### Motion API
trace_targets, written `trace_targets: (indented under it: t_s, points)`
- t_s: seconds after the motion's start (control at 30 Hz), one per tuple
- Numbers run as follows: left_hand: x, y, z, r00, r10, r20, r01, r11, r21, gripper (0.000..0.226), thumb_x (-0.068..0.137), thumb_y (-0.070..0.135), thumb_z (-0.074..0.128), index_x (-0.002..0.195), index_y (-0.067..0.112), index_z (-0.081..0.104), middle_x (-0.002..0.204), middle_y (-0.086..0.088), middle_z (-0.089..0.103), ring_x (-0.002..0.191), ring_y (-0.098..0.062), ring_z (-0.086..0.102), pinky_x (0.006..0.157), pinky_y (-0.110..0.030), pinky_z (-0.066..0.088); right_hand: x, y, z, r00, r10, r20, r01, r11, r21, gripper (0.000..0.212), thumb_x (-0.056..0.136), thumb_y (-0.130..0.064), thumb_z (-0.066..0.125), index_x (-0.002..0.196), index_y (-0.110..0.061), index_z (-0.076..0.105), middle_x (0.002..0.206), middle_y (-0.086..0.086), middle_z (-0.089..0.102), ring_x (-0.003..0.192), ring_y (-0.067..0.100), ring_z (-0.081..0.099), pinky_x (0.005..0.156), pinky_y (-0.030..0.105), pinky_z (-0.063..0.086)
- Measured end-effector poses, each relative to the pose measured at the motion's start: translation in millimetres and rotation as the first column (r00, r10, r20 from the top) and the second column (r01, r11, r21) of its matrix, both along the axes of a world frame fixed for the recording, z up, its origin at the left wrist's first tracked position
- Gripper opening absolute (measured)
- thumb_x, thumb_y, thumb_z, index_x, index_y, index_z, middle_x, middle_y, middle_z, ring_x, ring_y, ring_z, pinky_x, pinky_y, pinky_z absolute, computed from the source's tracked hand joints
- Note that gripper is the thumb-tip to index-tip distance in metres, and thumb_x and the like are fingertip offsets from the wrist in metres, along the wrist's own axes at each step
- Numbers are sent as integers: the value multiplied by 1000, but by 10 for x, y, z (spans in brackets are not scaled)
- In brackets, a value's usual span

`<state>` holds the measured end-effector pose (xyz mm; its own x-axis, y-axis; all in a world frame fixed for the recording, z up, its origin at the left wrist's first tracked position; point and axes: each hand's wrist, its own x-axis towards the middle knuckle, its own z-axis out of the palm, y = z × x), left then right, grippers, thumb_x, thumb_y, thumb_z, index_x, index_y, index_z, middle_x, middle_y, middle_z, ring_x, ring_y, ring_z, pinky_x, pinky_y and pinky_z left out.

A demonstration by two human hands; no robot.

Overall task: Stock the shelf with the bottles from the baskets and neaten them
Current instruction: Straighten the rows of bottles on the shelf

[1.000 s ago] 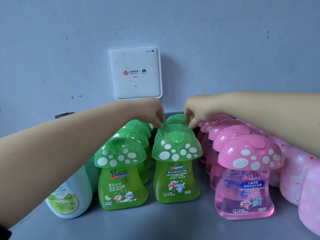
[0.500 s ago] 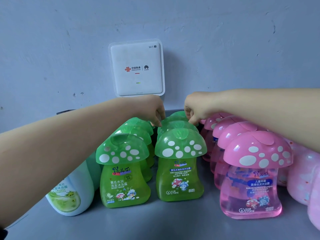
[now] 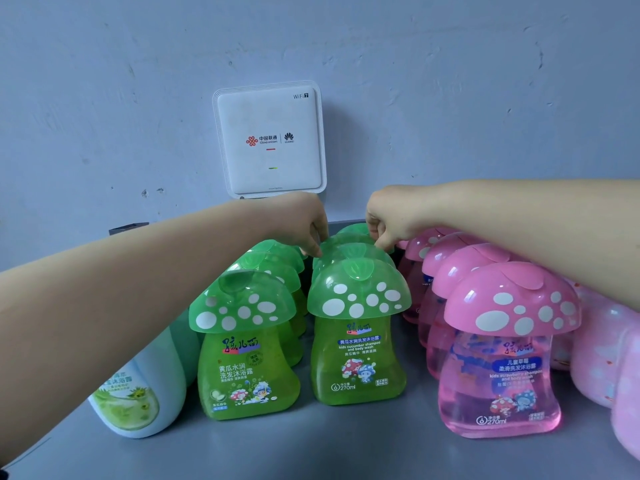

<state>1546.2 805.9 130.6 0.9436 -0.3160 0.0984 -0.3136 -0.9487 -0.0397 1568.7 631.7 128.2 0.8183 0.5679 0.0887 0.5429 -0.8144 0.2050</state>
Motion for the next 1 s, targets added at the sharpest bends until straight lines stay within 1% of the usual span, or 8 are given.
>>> trace_targets:
  t_s: [0.1, 0.2, 0.37, 0.63, 0.7, 0.8, 0.9, 1.0]
  points:
    - [4, 3, 22, 1000, -4, -13, 4, 1000, 17, 33, 80, 21, 73, 112, 15, 68, 99, 1, 73, 80, -8, 62, 70, -13, 46, 1, -3, 27, 1000, 9, -26, -9, 1000, -3, 24, 83, -25, 68, 97, -6, 71, 94, 5, 73, 75, 11, 56, 59, 19, 41]
    - [17, 36, 123, 1000, 14, 11, -14, 1000, 8, 31, 78, 26, 74, 107, 16, 69, 93, 1, 74, 87, -18, 68, 84, -31, 53, -4, -45, 170, 999, 15, -49, -13, 999, 38, 28, 79, -30, 72, 95, -7, 70, 93, 3, 73, 77, 11, 58, 62, 18, 42]
    - [136, 58, 292, 997, 54, 49, -52, 998, -39, 22, 82, 19, 66, 104, 17, 69, 85, -2, 74, 78, -19, 66, 81, -28, 51, 127, -158, 428, 999, -13, -30, 17, 991, 132, 31, 76, -27, 76, 101, -11, 67, 97, 1, 70, 88, 16, 60, 70, 20, 44]
    - [510, -131, 138, 1000, -2, -28, 3, 999, 34, 23, 85, 24, 65, 105, 13, 70, 85, -4, 73, 91, -22, 67, 72, -21, 48, 422, -98, 179, 991, -70, -113, 65, 997, -49, 39, 79, -30, 73, 112, -10, 64, 107, 2, 70, 99, 18, 63, 81, 25, 47]
    - [579, -132, 107, 999, -8, -44, 11, 998, 62, 23, 85, 24, 65, 105, 14, 70, 90, -3, 73, 92, -23, 67, 72, -25, 50, 457, -81, 119, 991, -65, -121, 59, 997, -59, 42, 80, -32, 72, 114, -8, 63, 108, 3, 70, 100, 20, 63, 80, 25, 47]
    - [644, -126, 85, 998, -23, -63, 27, 997, 69, 22, 84, 19, 65, 104, 14, 70, 92, -2, 74, 92, -20, 68, 81, -31, 54, 477, -73, 95, 990, -57, -128, 51, 998, -45, 47, 78, -38, 71, 113, -7, 63, 105, 3, 71, 96, 21, 64, 73, 25, 47]
    - [672, -101, 76, 997, -34, -71, 39, 997, 64, 21, 82, 18, 66, 102, 15, 71, 90, -1, 74, 91, -20, 68, 84, -33, 54, 492, -51, 80, 993, -39, -108, 35, 998, -47, 47, 78, -39, 71, 108, -5, 65, 101, 6, 72, 95, 23, 65, 75, 27, 49]
    - [670, -57, 72, 998, -26, -62, 31, 997, 75, 20, 82, 18, 67, 101, 14, 71, 86, 0, 74, 90, -21, 68, 77, -28, 51, 507, -1, 58, 996, -19, -84, 15, 999, -45, 42, 79, -35, 71, 108, -5, 66, 100, 7, 72, 94, 24, 65, 77, 28, 49]
